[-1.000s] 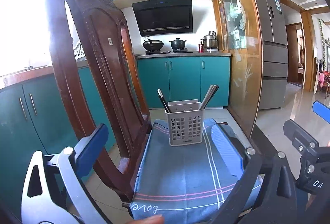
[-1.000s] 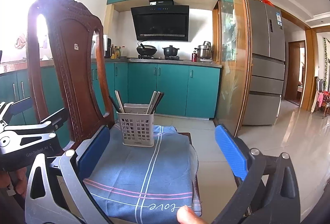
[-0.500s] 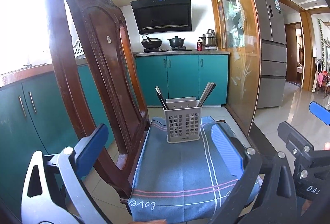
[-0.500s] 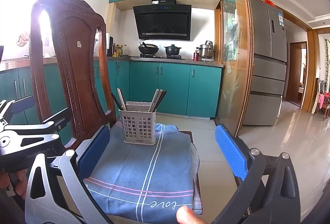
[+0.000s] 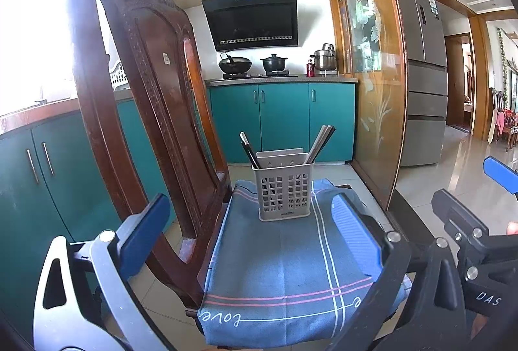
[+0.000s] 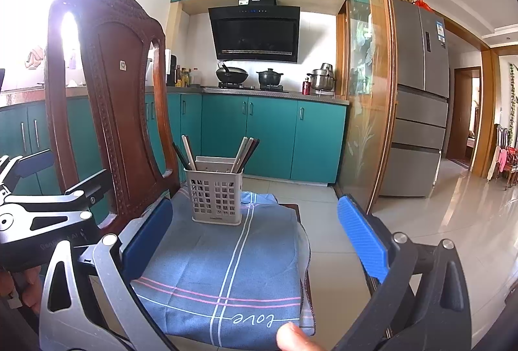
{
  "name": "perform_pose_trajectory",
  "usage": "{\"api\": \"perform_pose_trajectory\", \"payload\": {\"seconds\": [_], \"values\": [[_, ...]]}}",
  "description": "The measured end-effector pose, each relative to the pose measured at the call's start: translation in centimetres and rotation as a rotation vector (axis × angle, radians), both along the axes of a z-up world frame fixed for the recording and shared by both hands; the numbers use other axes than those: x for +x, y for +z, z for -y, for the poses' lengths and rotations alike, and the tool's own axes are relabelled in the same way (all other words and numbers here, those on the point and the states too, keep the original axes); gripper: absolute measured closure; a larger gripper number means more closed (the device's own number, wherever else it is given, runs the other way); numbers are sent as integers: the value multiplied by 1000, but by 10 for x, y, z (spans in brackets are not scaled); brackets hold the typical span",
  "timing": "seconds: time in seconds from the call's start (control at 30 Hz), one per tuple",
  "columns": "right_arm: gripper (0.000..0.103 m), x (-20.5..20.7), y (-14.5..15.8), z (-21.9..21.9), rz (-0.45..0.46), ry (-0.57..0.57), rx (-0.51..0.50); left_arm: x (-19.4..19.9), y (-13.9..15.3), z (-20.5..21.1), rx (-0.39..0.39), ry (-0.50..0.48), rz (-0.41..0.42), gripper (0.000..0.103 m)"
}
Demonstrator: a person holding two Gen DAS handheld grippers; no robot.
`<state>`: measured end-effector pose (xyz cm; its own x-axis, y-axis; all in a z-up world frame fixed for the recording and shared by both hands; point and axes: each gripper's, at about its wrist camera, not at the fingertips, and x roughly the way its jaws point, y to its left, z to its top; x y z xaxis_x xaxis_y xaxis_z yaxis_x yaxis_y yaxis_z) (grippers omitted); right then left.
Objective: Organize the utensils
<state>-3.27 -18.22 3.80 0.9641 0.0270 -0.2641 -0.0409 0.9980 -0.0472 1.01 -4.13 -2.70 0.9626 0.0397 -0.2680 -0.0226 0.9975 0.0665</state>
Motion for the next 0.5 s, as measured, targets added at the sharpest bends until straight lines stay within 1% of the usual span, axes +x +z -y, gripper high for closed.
{"api": "perform_pose_trajectory", "payload": {"seconds": [0.2,0.3,0.4,0.5], "values": [[3,7,-4,-2,-16,2,-9,2,-3,-2,-11,6,0,3],[3,19,-14,1,-51,4,-16,7,-7,-1,-8,0,-16,3],[3,41,-37,10,-129,-5,-5,23,-20,-3,-28,-20,-68,3],[3,78,-73,23,-266,8,32,52,-42,-3,-67,-73,-164,3]]}}
